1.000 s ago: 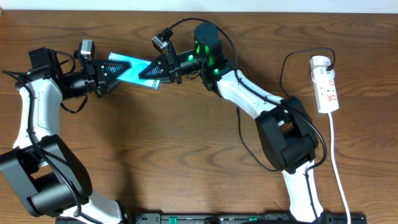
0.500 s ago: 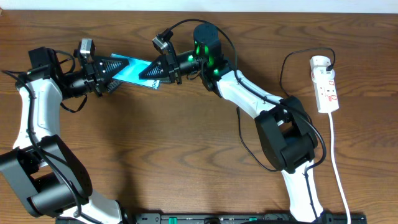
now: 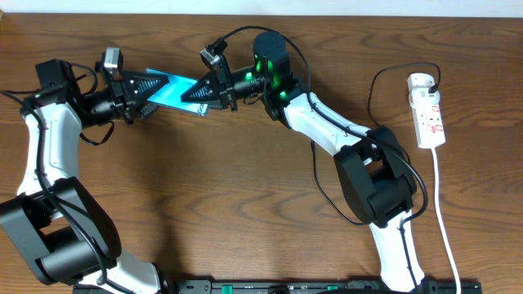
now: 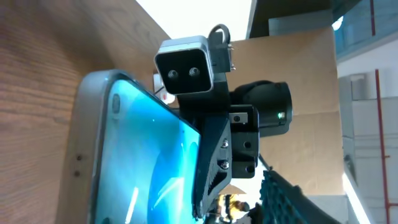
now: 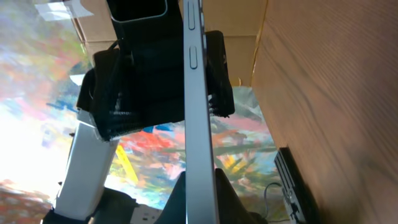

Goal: Plug charger to phone and switch on socket
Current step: 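Hold the phone steady with both grippers, then rotate the phone with both grippers, swinging it leftward and upward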

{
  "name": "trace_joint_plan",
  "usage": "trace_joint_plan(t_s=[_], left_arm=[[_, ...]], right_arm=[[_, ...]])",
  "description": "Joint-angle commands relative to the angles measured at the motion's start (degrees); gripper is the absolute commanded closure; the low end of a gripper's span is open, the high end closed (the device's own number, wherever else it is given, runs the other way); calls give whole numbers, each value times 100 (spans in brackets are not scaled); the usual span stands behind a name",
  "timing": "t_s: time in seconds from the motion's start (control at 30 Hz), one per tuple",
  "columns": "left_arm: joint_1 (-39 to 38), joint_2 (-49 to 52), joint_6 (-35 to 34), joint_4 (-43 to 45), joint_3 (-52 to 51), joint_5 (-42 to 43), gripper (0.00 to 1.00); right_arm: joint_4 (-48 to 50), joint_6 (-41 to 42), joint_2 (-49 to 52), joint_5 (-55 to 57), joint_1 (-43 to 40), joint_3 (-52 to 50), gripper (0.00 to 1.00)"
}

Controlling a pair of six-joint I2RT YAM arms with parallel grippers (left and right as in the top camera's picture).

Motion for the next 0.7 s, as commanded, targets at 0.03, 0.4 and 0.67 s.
trace_joint_plan(t_s=[0.03, 0.4, 0.67], left_arm=[[-17, -160, -1060, 555, 181, 179, 61], [-17, -160, -2238, 1504, 181, -85, 62], [-20, -160, -3292, 2387, 181, -562, 71]], right_arm=[[92, 343, 24, 151, 68, -9, 99], [361, 1095, 24, 334, 114, -9, 99], [487, 1513, 24, 632, 168, -9, 99]])
